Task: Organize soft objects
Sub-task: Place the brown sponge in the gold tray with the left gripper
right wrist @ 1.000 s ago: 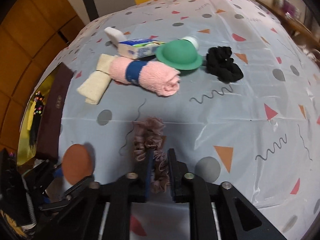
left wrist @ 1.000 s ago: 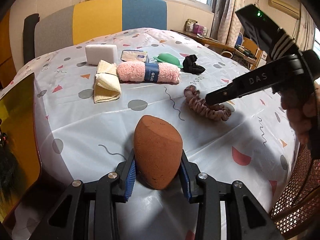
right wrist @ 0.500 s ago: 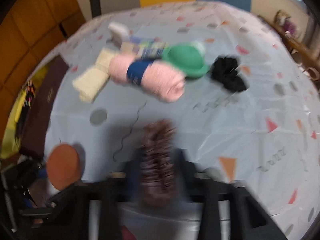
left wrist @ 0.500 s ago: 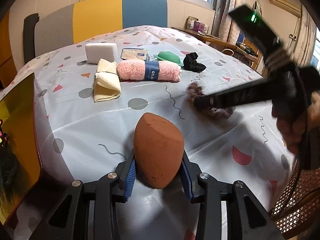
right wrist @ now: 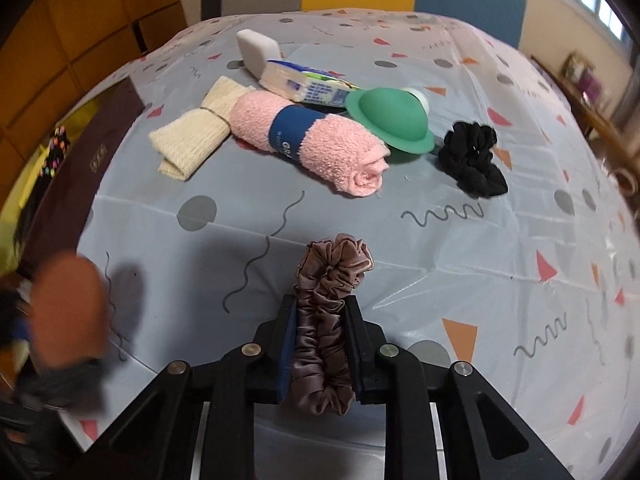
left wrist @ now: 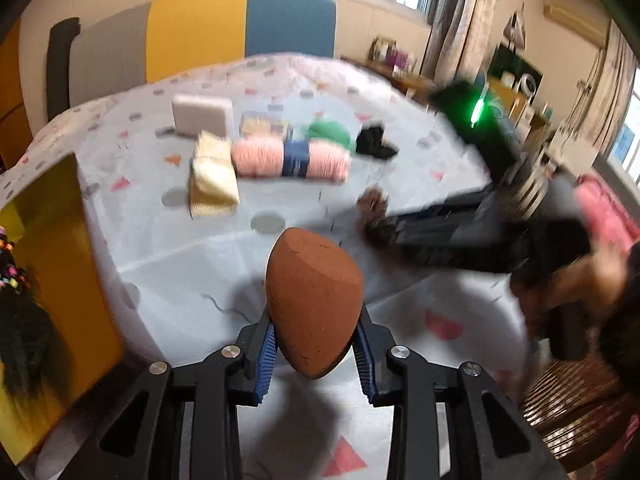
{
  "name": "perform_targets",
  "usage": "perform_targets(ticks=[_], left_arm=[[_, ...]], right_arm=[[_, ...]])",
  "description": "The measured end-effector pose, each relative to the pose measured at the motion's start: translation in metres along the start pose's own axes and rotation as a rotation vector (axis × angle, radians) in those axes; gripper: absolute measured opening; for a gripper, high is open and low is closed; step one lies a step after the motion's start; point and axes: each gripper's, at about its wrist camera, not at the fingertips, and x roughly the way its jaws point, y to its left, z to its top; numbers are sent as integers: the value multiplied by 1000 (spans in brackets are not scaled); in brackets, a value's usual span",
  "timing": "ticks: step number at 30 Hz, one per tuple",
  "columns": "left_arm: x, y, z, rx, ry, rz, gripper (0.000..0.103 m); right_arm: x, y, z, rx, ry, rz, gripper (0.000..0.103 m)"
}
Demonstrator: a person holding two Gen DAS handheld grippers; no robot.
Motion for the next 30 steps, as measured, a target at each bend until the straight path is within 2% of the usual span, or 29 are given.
perform_targets(ticks=[6, 7, 11, 15, 21, 25, 30], left_arm=[[-59, 34, 28, -143, -109, -21, 34], [-67, 50, 33, -201, -116, -24, 34], [-73, 104, 43, -342, -119, 35, 34], [-61, 165, 51, -470, -87, 103, 34], [-28, 228, 51, -608, 4, 148, 34], [-8, 249, 53, -624, 41, 194, 38], [9, 257, 58, -604, 87, 238, 43]], right_arm=[[-1, 0, -2, 2, -7, -5, 23], [-2, 1, -2, -1, -8, -9, 23], [-1, 4, -1, -13, -10, -20, 23], [-1, 7, -1, -32, -13, -35, 23], [-1, 7, -1, -44, -15, -43, 23], [-1, 7, 0, -43, -16, -41, 23], [-1, 8, -1, -46, -17, -44, 23]])
